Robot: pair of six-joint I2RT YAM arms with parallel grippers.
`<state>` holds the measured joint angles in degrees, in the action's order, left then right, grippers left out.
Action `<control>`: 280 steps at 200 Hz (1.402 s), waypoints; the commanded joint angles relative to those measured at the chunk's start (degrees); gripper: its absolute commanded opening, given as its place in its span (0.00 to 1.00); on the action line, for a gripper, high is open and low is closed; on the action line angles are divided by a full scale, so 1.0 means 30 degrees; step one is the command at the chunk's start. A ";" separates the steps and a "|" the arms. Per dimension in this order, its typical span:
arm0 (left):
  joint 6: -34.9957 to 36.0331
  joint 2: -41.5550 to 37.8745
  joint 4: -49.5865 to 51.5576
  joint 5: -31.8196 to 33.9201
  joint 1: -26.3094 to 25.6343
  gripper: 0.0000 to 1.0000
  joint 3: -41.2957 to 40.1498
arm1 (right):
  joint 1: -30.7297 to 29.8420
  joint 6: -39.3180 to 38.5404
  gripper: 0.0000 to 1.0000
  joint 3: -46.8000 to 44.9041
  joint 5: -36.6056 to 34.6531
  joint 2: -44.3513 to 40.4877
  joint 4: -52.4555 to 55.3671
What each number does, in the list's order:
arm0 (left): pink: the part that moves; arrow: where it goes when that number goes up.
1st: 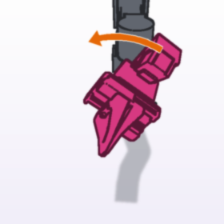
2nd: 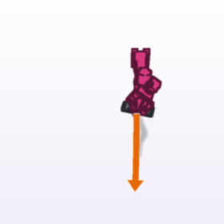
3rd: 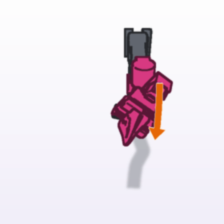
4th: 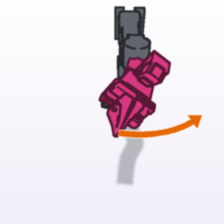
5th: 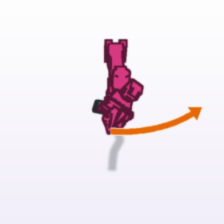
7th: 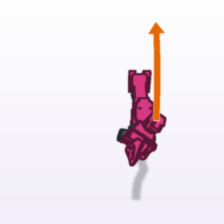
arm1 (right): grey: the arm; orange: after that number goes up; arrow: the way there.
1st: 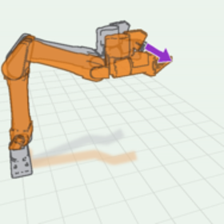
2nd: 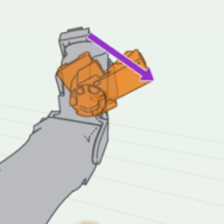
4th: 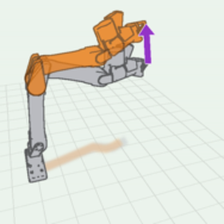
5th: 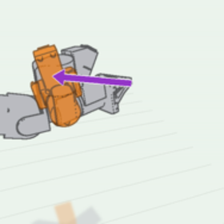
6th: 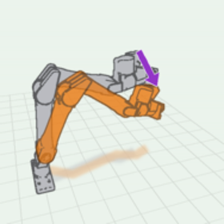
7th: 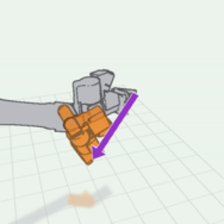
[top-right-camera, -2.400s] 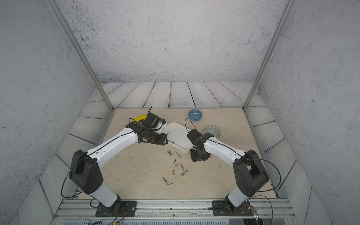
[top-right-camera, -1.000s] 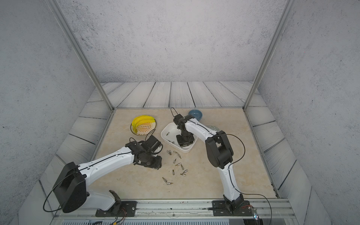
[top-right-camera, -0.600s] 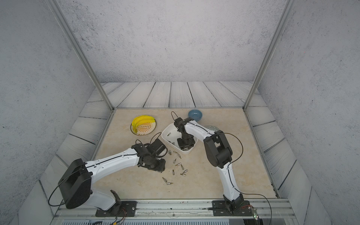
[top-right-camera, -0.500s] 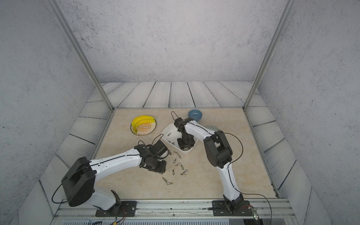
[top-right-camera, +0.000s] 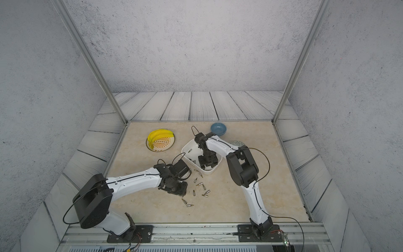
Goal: Put the bit on the desktop into the storage box
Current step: Place the screwdriver bit in the storage box, then pick up the screwdriver bit from the center of the board.
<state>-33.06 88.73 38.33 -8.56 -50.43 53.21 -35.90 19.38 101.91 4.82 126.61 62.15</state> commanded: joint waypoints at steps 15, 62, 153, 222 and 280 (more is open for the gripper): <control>-0.0112 0.0534 -0.0027 0.0155 -0.0295 0.46 -0.0159 | -0.0162 0.0327 0.63 -0.0627 -0.0112 -0.1653 0.0309; -0.0317 0.0822 0.0241 0.0316 -0.0610 0.45 -0.0184 | -0.0164 0.0459 0.67 -0.1538 -0.0338 -0.3816 0.0301; -0.0928 0.2321 0.1416 0.0946 -0.1771 0.47 0.0455 | -0.0191 0.0563 0.71 -0.2868 -0.0812 -0.6241 0.0437; -0.1341 0.1909 0.1628 0.1109 -0.2068 0.56 0.0344 | -0.0192 0.0621 0.71 -0.3613 -0.0699 -0.6511 0.0129; -0.1516 -0.0441 0.1405 0.1315 -0.2216 0.60 -0.0158 | -0.0191 0.0632 0.71 -0.3882 -0.0700 -0.6644 0.0018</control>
<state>-36.95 91.77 41.85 -5.34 -56.71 53.49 -36.21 20.84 90.63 3.68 109.16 61.89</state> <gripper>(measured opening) 0.595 0.711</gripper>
